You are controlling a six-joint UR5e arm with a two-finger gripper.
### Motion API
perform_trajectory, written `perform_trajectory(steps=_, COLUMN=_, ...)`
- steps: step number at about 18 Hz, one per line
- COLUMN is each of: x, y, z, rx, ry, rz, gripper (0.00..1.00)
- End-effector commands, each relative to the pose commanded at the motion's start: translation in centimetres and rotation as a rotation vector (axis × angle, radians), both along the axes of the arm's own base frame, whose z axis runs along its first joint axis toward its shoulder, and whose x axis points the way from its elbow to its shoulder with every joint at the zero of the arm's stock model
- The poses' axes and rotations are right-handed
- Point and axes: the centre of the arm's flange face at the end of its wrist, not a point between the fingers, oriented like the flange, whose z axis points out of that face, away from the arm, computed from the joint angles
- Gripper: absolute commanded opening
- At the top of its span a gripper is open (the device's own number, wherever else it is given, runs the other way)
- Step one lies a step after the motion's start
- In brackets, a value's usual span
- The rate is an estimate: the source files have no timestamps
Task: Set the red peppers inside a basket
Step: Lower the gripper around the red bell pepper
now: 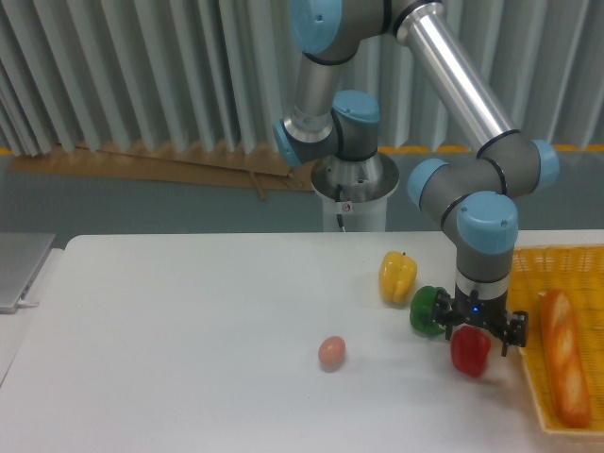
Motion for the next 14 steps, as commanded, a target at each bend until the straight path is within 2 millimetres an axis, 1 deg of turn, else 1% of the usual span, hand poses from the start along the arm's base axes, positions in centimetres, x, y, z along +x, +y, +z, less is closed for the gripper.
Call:
perform_trajectory(steps=1, x=-0.2, y=0.0, z=0.1, rx=0.002, ry=0.003, rz=0.002, gripper=1.0)
perform_trajectory(steps=5, x=-0.8, y=0.4, z=-1.7, rx=0.0, ry=0.0, rz=0.003, gripper=1.0)
perform_trajectory(steps=8, x=-0.9, y=0.3, z=-1.7, rx=0.002, ry=0.0, rz=0.003, gripper=1.0)
perform_trajectory(steps=11, x=-1.2, y=0.4, z=-2.4, rx=-0.002, ry=-0.003, rz=0.003, gripper=1.0)
perform_trajectory(steps=14, x=-1.2, y=0.4, z=-2.4, rx=-0.002, ry=-0.003, rz=0.003, gripper=1.0)
